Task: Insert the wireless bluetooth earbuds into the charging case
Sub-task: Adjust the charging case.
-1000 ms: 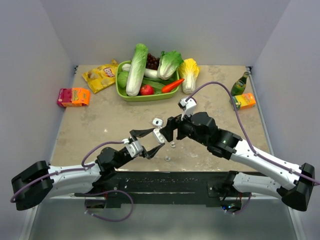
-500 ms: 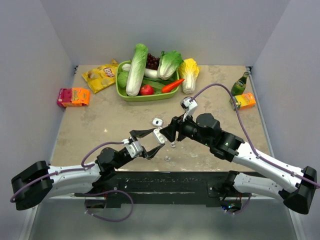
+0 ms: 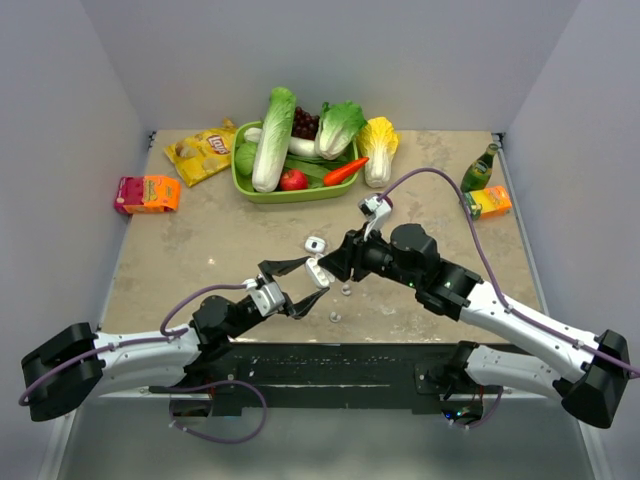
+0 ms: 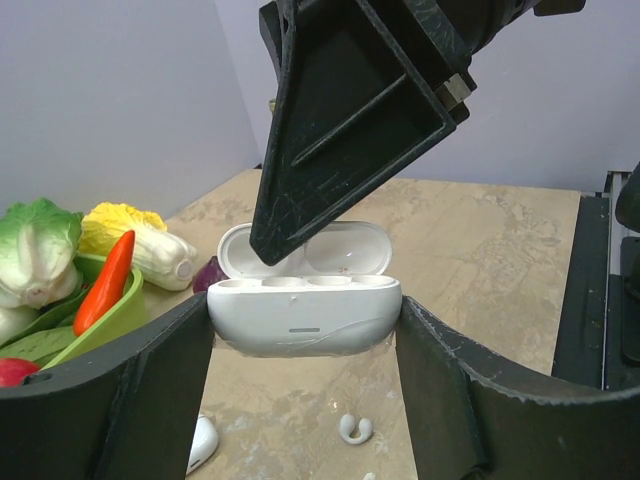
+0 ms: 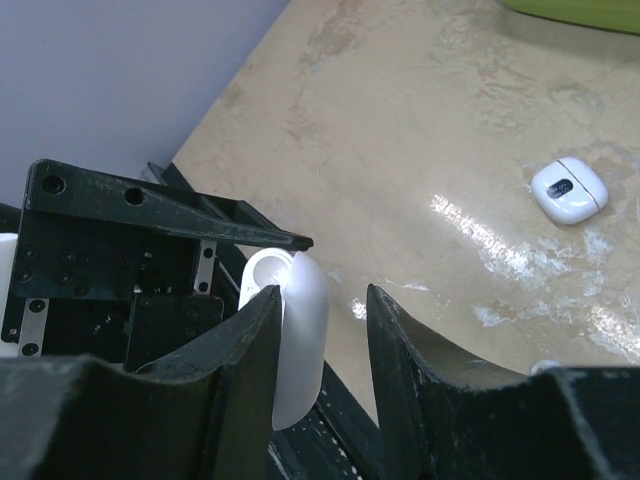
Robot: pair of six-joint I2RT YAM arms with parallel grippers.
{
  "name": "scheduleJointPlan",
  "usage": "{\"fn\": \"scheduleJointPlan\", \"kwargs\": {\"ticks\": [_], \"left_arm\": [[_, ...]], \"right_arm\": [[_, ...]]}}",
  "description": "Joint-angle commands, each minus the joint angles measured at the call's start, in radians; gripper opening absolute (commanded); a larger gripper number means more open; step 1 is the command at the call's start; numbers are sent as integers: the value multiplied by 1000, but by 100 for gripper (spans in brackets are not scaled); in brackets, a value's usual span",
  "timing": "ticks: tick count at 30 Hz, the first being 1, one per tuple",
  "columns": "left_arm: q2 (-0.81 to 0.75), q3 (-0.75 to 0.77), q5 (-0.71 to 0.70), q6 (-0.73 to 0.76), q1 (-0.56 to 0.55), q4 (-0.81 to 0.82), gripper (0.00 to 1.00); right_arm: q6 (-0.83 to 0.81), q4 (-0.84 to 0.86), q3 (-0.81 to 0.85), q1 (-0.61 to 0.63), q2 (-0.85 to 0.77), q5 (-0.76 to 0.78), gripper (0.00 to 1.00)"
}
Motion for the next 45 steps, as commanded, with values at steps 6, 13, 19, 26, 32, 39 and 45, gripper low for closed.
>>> {"fn": "scheduleJointPlan", "kwargs": {"ticks": [6,13,19,26,32,39,45], "left_arm": [[-25,-8,-2,31,-10,74,0],[-16,-8,-2,29,-10,77,0],[1,-3,-35,11,-10,62,0],[42,24,-64,-23,-10,26,0],[78,49,-139,-63,-10,-3,36],[95,50,-233,-97,-10,-15,82],[114,67,-240,-123,-8,-30,100]], "right_arm": [[23,47,-22,-14,4,-49,36],[2,23,-8,-15,-1,-25,26],[-67,-59,50,-12,-2,31,2],[-127,-112,100,-12,-21,72,0],[-220,-161,164,-12,-29,92,0],[-378,-250,267,-12,-24,71,0],[-417,-280,313,-1,-27,84,0]]}}
